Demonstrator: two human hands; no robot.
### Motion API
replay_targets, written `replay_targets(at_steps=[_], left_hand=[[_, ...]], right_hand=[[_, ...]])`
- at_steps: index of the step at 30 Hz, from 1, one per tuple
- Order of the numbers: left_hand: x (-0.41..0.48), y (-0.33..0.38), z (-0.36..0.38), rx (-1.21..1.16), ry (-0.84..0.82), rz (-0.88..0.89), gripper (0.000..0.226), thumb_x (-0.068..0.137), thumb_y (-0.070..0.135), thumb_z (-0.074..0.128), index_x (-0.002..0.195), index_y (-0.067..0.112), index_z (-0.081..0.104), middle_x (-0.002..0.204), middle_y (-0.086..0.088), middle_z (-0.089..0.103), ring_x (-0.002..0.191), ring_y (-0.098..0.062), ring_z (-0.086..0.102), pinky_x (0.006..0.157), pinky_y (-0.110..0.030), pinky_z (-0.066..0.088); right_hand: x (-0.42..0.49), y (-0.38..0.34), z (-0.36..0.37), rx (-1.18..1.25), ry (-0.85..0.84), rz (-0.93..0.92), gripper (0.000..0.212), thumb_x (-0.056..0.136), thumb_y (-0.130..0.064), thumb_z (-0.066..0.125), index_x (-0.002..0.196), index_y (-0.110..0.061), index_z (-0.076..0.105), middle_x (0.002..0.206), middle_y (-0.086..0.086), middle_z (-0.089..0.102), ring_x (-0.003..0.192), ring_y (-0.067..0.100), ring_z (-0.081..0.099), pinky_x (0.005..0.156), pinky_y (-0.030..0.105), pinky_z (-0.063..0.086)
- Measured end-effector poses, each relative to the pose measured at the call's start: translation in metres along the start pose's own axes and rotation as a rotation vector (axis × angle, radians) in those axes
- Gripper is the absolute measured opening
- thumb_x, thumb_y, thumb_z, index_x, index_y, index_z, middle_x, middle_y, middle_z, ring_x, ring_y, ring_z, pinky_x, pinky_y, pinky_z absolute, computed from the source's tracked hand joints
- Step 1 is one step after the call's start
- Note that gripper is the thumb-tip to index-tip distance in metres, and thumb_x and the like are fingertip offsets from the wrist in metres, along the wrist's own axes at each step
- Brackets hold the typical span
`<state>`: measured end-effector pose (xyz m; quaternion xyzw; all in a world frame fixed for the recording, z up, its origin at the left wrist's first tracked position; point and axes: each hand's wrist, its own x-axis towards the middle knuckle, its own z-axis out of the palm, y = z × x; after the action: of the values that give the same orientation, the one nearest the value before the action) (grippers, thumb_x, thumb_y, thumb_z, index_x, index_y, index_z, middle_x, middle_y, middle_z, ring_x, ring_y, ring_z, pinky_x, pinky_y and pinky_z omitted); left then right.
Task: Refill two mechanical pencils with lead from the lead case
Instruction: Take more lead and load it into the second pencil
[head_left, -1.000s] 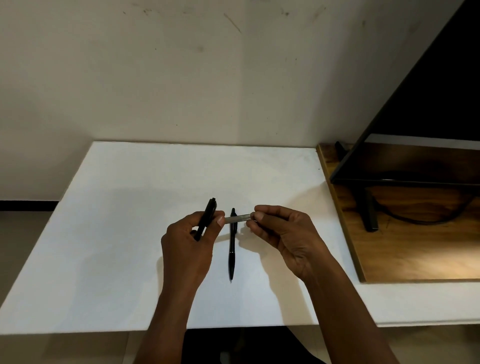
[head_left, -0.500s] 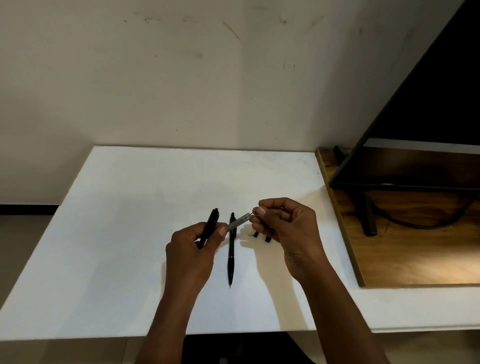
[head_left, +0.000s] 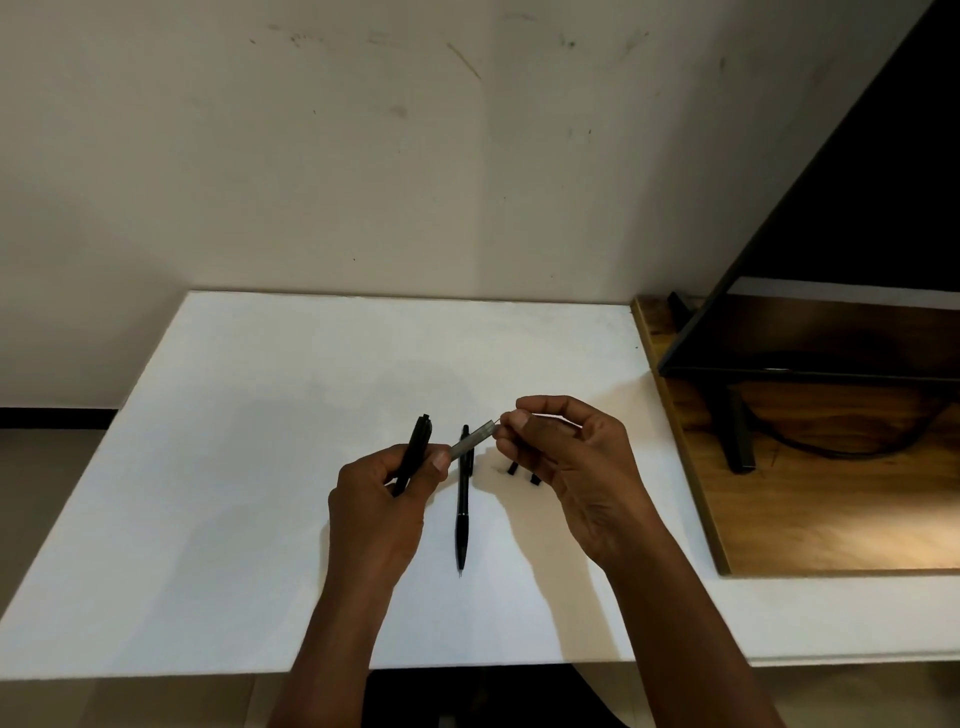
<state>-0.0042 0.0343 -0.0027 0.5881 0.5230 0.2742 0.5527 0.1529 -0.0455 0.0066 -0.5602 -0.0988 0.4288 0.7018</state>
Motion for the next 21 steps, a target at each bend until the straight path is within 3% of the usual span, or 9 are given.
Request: replay_targets(at_steps=[4,11,21], left_hand=[[-0.0001,0.0001,-0.0004,-0.001,0.005,0.007,0.013,0.086,0.031,0.072,0.093,0.024,0.08,0.084,0.003,0.074,0.069,-0.016,0.051,0.07,-0.03,0.042],[-0.0004,0.0009,0.0002,0.008,0.0,0.011,0.014,0.086,0.031,0.072,0.093,0.023,0.08,0.076,0.006,0.069,0.069,-0.014,0.05,0.068,-0.028,0.041],[-0.0004,-0.0023,0.0002,-0.025,-0.057,-0.018,0.008,0.086,0.032,0.071,0.083,0.03,0.078,0.072,0.014,0.075,0.046,0.003,0.054,0.059,-0.025,0.043]], right_hand=[[-0.0008,0.0001,0.0011,0.02,-0.006,0.002,0.026,0.08,0.007,0.076,0.106,0.007,0.069,0.101,0.03,0.074,0.093,0.04,0.075,0.081,0.033,0.062],[-0.0002,0.0015,-0.0003,0.005,0.0,-0.016,0.022,0.08,0.006,0.075,0.101,0.004,0.07,0.101,0.031,0.073,0.084,0.034,0.076,0.074,0.029,0.061],[0.0003,0.0015,0.0012,-0.076,0.043,-0.11,0.012,0.085,-0.001,0.075,0.096,0.0,0.071,0.087,0.017,0.074,0.081,0.035,0.077,0.077,0.038,0.064]])
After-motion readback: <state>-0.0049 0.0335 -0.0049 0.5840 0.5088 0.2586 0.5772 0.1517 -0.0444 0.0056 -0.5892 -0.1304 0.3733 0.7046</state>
